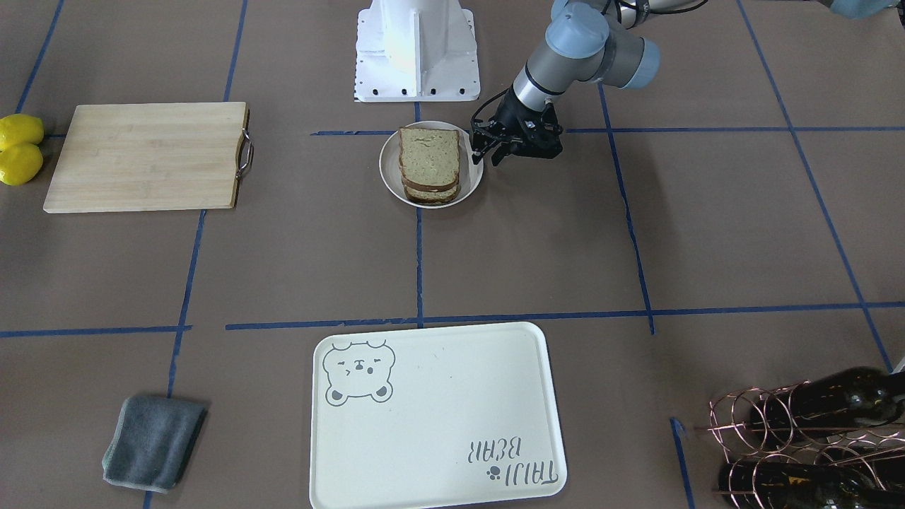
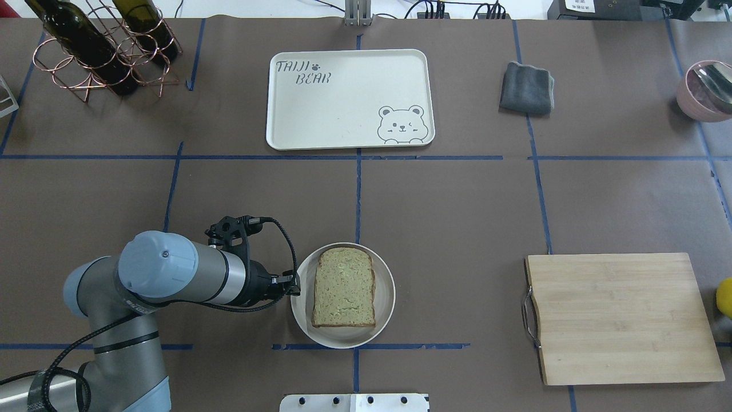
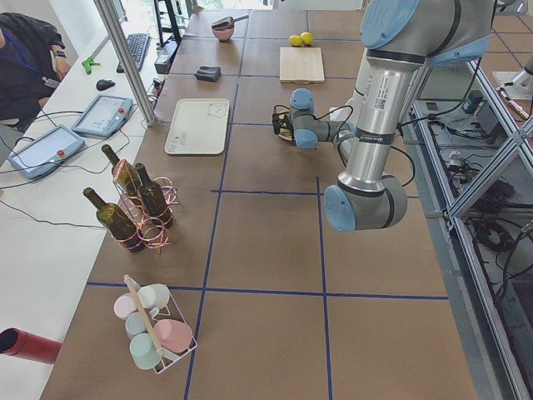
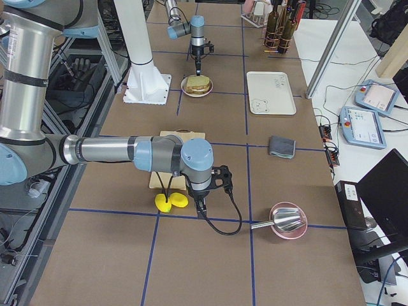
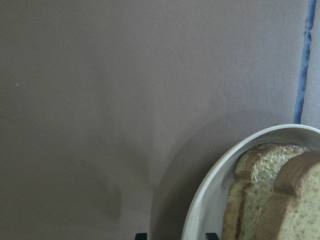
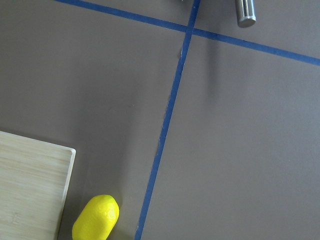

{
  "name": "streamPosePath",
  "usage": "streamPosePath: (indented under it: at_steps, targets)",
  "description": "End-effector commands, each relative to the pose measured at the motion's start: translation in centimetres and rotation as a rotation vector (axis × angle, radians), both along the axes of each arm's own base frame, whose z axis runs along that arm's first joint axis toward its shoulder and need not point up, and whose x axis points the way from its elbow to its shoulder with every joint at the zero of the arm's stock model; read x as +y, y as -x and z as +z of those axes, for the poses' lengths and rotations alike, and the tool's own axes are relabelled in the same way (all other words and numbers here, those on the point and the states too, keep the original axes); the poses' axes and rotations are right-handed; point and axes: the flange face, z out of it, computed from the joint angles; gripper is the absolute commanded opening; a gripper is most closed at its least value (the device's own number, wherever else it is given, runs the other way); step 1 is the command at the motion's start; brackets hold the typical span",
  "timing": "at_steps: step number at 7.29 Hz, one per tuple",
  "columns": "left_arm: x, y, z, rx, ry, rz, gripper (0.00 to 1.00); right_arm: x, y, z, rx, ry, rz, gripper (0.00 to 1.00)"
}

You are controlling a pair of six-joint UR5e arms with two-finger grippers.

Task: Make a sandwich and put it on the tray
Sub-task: 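Move the left gripper to the plate rim and grasp it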

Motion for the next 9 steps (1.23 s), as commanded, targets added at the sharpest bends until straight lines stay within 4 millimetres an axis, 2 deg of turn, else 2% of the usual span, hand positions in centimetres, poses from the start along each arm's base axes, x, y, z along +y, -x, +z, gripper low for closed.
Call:
streamPosePath:
  at_steps: [1, 4, 5, 6, 9]
  targets:
    - [0.1, -0.6, 0.0, -0.002, 0.000, 0.005, 0.39, -0.1, 0.0, -0.1, 0.000, -0.003, 0.000, 1.00]
    - [-0.3, -2.0, -0.2, -0.006, -0.001, 0.009, 0.34, -0.1, 0.0, -0.1, 0.000, -0.003, 0.000, 1.00]
    - [-0.3, -1.9, -0.5, 0.017, -0.006, 0.008, 0.23, -0.1, 0.0, -0.1, 0.000, -0.002, 0.001, 1.00]
    - [-0.2, -1.8, -0.5, 0.023, -0.008, 0.008, 0.00, -0.1, 0.0, -0.1, 0.000, -0.003, 0.001, 1.00]
    - [-0.1, -1.1, -1.1, 0.038, -0.012, 0.009, 0.00, 0.0, 0.0, 0.0, 0.002, 0.000, 0.001, 1.00]
